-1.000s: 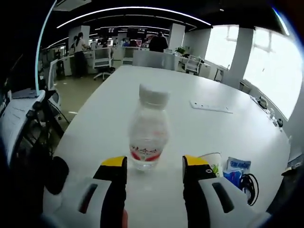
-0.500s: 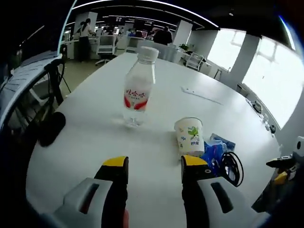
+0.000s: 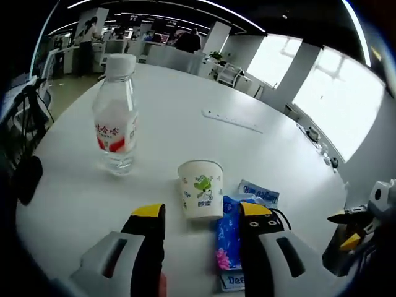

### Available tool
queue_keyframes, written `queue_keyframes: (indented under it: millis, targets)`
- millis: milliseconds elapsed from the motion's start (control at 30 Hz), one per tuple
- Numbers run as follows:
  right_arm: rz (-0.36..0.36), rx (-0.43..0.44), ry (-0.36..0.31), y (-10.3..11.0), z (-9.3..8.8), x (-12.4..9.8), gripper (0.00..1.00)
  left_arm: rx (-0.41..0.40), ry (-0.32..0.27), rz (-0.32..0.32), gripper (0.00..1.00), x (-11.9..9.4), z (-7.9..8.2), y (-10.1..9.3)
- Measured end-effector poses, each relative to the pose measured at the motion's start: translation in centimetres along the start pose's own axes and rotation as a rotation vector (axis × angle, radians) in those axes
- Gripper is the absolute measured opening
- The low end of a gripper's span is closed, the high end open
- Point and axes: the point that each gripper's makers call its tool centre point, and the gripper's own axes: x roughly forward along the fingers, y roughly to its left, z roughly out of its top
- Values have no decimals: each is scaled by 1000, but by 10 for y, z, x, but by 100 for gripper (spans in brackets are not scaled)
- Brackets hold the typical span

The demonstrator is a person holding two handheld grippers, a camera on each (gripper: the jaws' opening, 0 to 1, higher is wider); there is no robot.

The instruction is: Arrange the tabletop items into an orderly group along one side of the table until the central work area is clear of visible clutter.

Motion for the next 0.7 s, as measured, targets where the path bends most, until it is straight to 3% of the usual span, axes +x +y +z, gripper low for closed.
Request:
queue_keyframes:
  millis: [233,700]
  targets:
    - [-7,7,0,3,-4,-2,61,11,42,-17,48,15,-3,0]
    - [-17,13,10,9,-15,-7,61,-63,81,-22,48,40,-10,-2]
